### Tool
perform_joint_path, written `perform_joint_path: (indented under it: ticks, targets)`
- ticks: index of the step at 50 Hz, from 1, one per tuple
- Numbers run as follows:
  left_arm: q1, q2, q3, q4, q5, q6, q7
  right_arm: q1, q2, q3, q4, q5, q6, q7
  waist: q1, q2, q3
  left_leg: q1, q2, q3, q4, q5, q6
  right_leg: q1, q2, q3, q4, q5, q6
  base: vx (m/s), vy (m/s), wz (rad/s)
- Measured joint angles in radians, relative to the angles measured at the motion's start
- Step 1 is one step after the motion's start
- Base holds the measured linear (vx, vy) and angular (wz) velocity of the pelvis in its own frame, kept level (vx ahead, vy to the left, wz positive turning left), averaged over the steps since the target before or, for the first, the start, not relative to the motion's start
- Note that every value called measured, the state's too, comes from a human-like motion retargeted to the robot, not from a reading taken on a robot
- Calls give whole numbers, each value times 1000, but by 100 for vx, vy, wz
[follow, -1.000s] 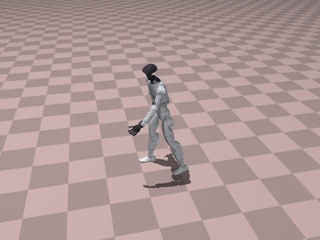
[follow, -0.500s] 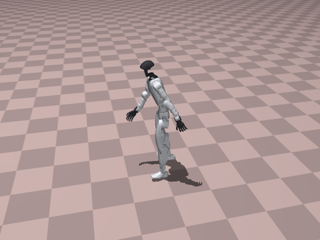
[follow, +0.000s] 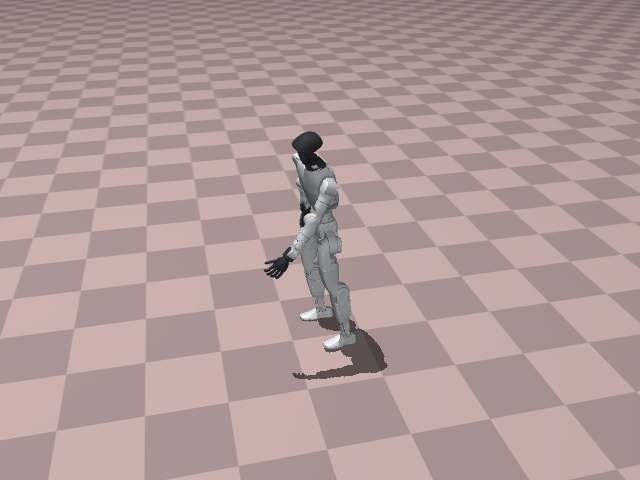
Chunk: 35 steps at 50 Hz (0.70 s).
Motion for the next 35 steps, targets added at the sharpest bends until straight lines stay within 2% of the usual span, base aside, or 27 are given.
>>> perform_joint_path:
  ticks: [3, 5, 7, 9, 12, 16, 19, 22, 25, 26, 27, 29, 32, 35]
  targets:
    - [-102, -55, -52, -104, -21, 1, 5, 19, -10, -3, 27, -41, 37, 53, -38, -16, 12, 34, -21, -15, -1, -20, -3, -21, -5, -5, -163, 122, 33, 38, -4, 32]
    - [-141, -78, -89, -175, -30, -2, 13, 23, -24, -14, 30, -45, 52, 59, -60, -8, 6, 54, -22, -11, -2, -33, 0, -45, -6, -31, -200, 178, 31, 38, -4, -5]
    - [-165, -86, -123, -250, -36, 0, 27, 1, -43, -37, 25, -30, 60, 43, -81, 14, -6, 65, -16, -3, -5, -43, 5, -62, -3, -58, -185, 165, 15, 40, -4, -18]
    - [-168, -85, -153, -321, -38, -4, 48, -31, -64, -61, 12, -8, 60, 10, -106, 43, -18, 77, -12, -3, -6, -53, 13, -60, -1, -62, -158, 108, 6, 43, -4, -10]
    - [-127, -72, -192, -416, -38, -20, 80, -91, -96, -100, -14, 35, 52, -54, -142, 90, -25, 94, -20, -15, 19, -63, 34, -23, -13, -67, -158, 64, 15, 47, -5, 2]
    - [24, -42, -229, -513, 46, -14, 71, -193, -134, -104, -37, 157, 35, -115, -148, 150, -17, 78, -39, 7, 168, -69, 60, 50, -39, -46, -176, 45, 30, 49, -9, -23]
    - [197, -24, -226, -533, 150, 0, 13, -284, -156, -58, -23, 207, 20, -122, -118, 182, -27, 14, -49, 74, 327, -114, 72, 36, -73, -4, -86, -1, 43, 49, -3, -73]
    - [376, -20, -179, -480, 183, 27, -19, -407, -168, -35, 12, 166, 33, -142, -82, 212, -33, -50, -43, 143, 364, -154, 94, 53, -83, 41, -87, -7, 50, 47, 5, -75]
    - [527, -32, -92, -341, 108, 49, -13, -533, -156, -53, 30, 104, 44, -193, -44, 232, -29, -91, -35, 181, 252, -135, 115, 98, -73, 73, -134, 7, 44, 47, 10, -68]
    - [571, -30, -61, -267, 99, 47, -7, -562, -137, -48, 20, 141, 23, -230, -44, 234, -24, -132, -15, 186, 284, -147, 89, 100, -74, 69, -92, -20, 40, 48, 12, -53]
    - [607, -27, -29, -195, 64, 43, -5, -592, -120, -49, 7, 164, 7, -258, -39, 234, -21, -157, -4, 182, 258, -128, 80, 107, -70, 73, -75, -32, 36, 48, 12, -51]
    - [649, -12, 36, -60, -73, 32, -8, -646, -86, -62, -44, 184, -15, -284, -12, 225, -19, -156, -5, 150, 41, 20, 109, 138, -55, 101, -120, -18, 28, 47, 12, -53]
    - [702, 47, 83, 101, -158, 41, -5, -683, -27, -32, -171, 312, -71, -336, 13, 188, 0, -188, 24, 164, -52, 168, 84, 180, -49, 110, -112, -52, 10, 48, 12, -26]
    - [720, 117, 100, 179, -235, 48, 15, -692, 6, 20, -320, 402, -114, -385, 53, 120, 31, -185, 28, 197, -19, 134, 90, 187, -64, 125, -56, -92, -6, 47, 14, -23]
